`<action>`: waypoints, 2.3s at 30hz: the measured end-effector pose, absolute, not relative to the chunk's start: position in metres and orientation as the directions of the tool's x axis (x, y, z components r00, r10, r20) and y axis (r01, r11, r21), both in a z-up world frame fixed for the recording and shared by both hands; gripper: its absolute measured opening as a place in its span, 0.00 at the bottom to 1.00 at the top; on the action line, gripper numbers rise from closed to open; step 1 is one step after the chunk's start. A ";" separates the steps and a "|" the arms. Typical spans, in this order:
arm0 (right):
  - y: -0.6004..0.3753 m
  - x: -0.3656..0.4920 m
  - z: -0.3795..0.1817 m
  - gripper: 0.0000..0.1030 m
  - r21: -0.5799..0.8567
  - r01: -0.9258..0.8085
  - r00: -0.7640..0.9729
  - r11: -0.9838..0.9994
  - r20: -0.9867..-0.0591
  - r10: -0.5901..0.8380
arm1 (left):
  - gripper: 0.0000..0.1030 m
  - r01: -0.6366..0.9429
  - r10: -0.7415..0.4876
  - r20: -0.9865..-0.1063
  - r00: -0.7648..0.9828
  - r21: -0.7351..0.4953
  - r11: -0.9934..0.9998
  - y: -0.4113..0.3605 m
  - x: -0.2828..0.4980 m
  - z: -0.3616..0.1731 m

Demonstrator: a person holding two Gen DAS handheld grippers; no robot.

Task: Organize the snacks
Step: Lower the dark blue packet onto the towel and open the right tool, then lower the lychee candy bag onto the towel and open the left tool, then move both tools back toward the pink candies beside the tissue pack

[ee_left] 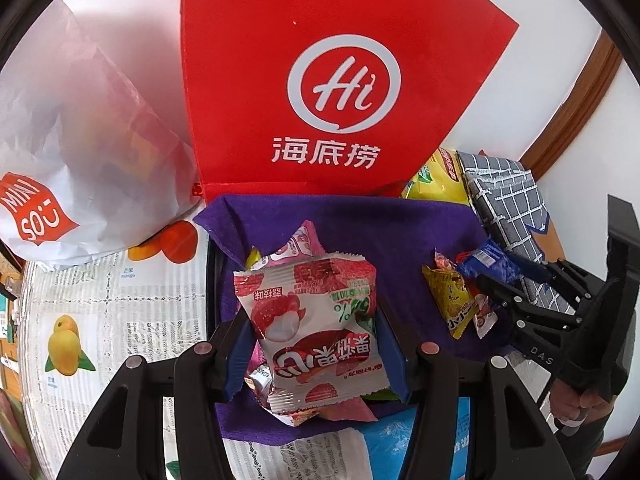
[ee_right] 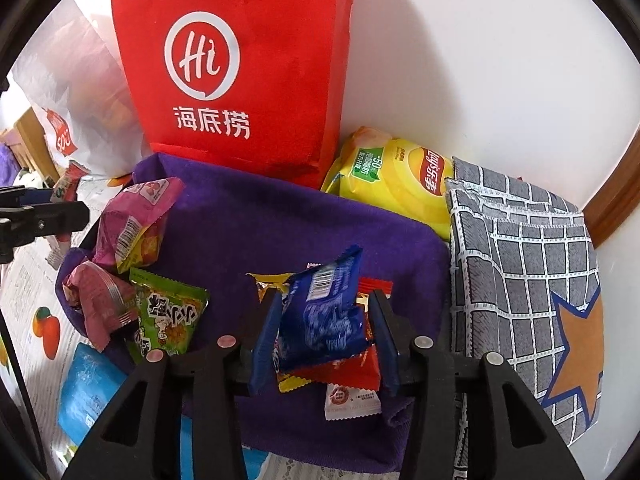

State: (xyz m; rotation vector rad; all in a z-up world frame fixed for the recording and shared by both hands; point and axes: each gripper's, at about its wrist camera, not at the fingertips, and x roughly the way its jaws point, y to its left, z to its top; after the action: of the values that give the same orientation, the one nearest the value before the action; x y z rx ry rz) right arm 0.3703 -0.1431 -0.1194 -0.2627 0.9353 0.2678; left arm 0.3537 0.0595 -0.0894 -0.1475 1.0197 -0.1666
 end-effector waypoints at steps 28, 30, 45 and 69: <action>-0.153 0.361 -0.092 0.57 -0.032 -0.288 0.617 0.957 -0.770 0.160 | 0.53 0.102 -0.171 -0.880 0.443 -0.140 0.985 0.045 0.360 -0.109; -0.153 0.361 -0.092 0.57 -0.032 -0.288 0.616 0.957 -0.771 0.160 | 0.53 0.105 -0.169 -0.880 0.443 -0.137 0.985 0.044 0.360 -0.109; -0.151 0.360 -0.090 0.58 -0.017 -0.286 0.613 0.958 -0.772 0.169 | 0.67 0.162 -0.224 -0.854 0.469 -0.167 0.973 0.039 0.354 -0.097; -0.177 0.255 -0.041 0.65 0.026 -0.149 0.647 0.988 -0.753 0.118 | 0.69 0.243 -0.290 -0.748 0.598 -0.175 0.954 0.025 0.296 -0.024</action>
State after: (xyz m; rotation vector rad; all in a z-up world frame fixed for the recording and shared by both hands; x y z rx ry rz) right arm 0.2553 -0.1768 -0.0414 -0.0392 0.8533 0.1517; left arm 0.2956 0.0252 -0.0238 -0.0571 0.8776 -0.3091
